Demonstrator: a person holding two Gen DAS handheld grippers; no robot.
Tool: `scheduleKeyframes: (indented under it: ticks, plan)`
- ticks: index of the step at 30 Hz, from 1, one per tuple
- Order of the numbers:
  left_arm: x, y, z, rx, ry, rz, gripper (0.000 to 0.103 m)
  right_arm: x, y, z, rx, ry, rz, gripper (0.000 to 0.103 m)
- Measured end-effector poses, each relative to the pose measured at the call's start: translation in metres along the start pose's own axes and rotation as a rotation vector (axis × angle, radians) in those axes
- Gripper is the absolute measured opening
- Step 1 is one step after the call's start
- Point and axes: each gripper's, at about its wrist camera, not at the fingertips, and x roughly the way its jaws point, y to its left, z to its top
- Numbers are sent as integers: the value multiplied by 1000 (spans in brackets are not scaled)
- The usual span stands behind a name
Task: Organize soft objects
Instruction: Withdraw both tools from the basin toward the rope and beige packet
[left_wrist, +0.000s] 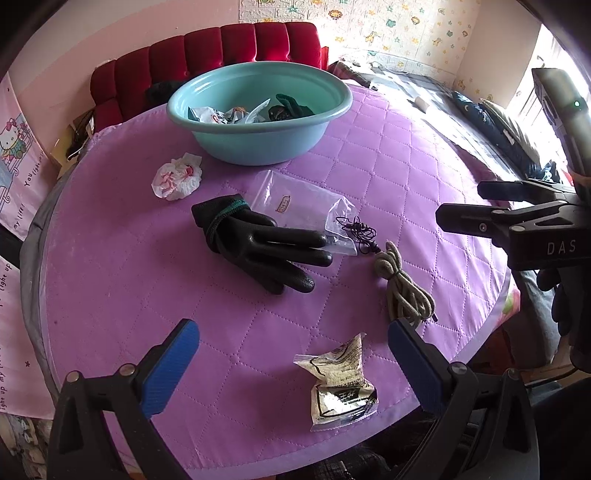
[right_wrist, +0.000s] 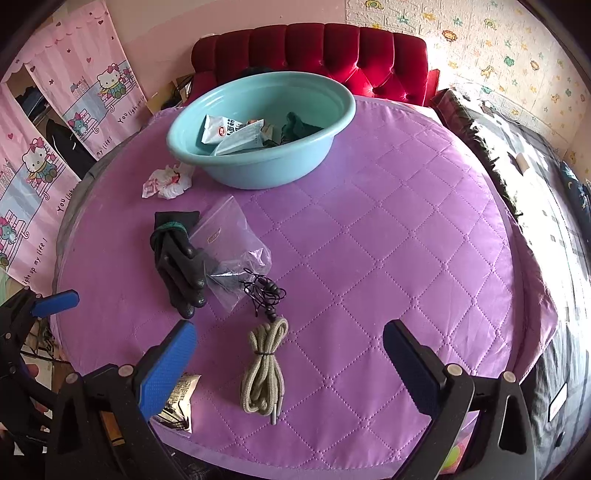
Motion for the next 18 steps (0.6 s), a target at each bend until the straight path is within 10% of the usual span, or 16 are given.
scheduleKeyframes:
  ticks: [18]
  plan:
    - [42,-11,-25,-11,159,-57,103,39,-6,-24,3,142,17,103]
